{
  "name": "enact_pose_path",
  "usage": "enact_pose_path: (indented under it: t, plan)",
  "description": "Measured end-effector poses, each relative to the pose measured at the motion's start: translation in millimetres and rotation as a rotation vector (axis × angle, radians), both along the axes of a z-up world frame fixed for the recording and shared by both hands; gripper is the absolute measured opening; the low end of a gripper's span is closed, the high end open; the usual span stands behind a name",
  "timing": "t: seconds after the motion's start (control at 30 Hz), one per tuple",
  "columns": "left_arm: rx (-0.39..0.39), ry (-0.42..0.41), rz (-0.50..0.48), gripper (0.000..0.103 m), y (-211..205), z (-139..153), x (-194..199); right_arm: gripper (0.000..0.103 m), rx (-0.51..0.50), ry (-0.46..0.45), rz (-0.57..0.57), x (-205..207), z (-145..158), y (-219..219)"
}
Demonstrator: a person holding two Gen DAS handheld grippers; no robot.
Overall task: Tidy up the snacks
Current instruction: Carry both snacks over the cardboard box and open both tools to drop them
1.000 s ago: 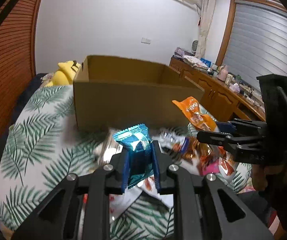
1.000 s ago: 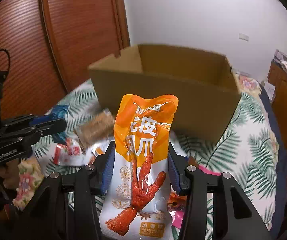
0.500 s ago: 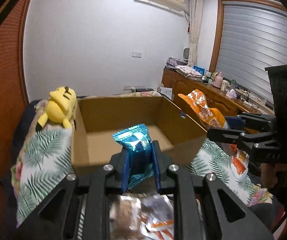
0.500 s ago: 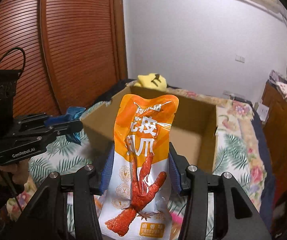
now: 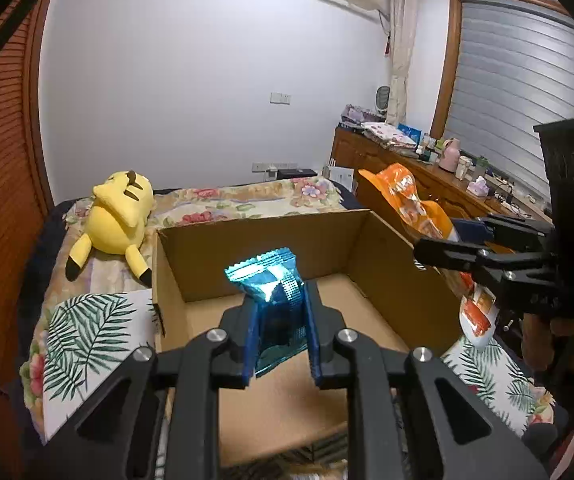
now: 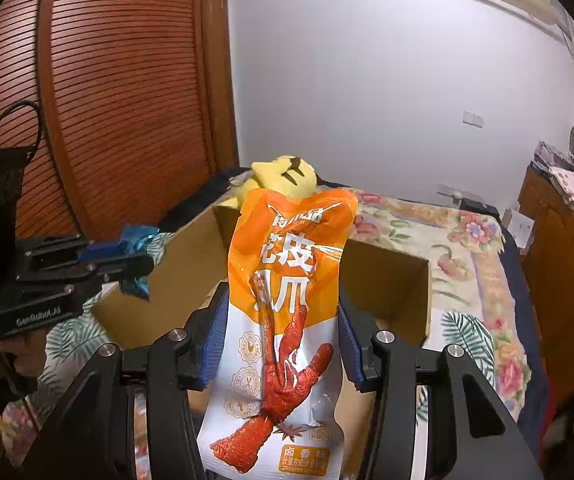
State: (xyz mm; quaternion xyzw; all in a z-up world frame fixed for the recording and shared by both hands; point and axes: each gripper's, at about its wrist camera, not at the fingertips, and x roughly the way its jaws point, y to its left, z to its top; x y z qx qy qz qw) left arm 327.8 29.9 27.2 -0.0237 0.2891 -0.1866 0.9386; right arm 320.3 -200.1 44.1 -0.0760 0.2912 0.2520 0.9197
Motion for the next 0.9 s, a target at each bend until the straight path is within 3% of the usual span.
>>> enact_pose_path:
  t: [0.2, 0.53, 0.6, 0.73, 0.9]
  plan:
    - [0.028, 0.043, -0.015, 0.017, -11.9, -22.8, 21.0, 0.049, -0.036, -0.006, -0.039, 26.1, -17.5, 3.1]
    - [0.087, 0.099, -0.026, 0.018, -27.3, -50.7, 27.1, 0.05, -0.111, 0.034, -0.085, 29.8, -58.2, 4.7]
    - [0.089, 0.104, -0.02, 0.022, -27.2, -52.8, 26.6, 0.051, -0.12, 0.029, -0.096, 28.0, -59.8, 4.8]
    - [0.076, 0.112, -0.012, 0.042, -27.2, -53.1, 21.9, 0.053, -0.113, 0.064, -0.098, 23.2, -63.0, 5.3]
    - [0.078, 0.112, -0.002, 0.045, -22.2, -51.3, 14.7, 0.055, -0.104, 0.096, -0.113, 24.2, -70.5, 0.9]
